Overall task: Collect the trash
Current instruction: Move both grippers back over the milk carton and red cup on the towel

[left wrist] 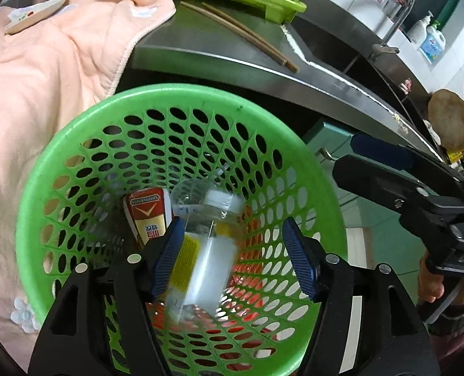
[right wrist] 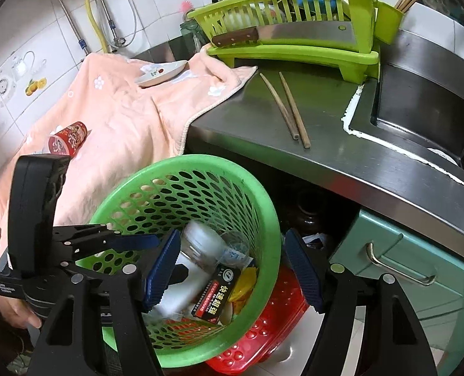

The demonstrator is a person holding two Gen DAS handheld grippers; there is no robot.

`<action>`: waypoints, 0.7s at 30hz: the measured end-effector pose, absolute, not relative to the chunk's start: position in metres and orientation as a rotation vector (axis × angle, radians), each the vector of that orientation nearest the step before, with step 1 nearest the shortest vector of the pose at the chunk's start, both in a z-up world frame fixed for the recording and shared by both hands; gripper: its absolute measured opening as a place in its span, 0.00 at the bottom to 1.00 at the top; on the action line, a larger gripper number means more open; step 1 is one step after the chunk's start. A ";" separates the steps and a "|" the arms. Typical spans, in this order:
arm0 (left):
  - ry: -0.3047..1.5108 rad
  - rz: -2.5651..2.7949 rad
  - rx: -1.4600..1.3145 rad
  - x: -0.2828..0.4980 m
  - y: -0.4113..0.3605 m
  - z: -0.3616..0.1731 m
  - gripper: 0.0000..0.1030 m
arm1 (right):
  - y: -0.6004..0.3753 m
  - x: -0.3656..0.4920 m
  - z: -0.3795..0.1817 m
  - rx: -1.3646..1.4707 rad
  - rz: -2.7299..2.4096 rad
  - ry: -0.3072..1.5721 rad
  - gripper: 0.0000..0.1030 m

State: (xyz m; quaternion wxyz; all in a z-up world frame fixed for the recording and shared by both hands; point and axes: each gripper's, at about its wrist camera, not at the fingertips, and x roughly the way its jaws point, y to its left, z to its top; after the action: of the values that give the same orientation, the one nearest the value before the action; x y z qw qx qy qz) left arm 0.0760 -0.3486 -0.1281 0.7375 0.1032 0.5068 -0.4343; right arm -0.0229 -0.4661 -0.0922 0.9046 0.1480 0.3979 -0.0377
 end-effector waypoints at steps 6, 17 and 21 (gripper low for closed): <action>1.098 -0.924 0.185 0.081 -0.322 -0.118 0.63 | -0.460 -0.021 -0.087 0.302 -0.061 0.813 0.65; 1.038 -0.790 0.122 0.102 -0.254 -0.091 0.63 | -0.427 0.002 -0.074 0.259 0.025 0.812 0.66; 1.016 -0.727 0.105 0.110 -0.229 -0.082 0.63 | -0.410 0.014 -0.070 0.238 0.067 0.814 0.66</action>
State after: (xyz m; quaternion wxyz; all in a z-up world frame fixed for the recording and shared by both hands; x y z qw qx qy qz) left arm 0.1102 -0.2286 -0.0823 0.8099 0.0490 0.4754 -0.3401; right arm 0.0141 -0.4104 -0.0701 0.9108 0.1152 0.3951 0.0327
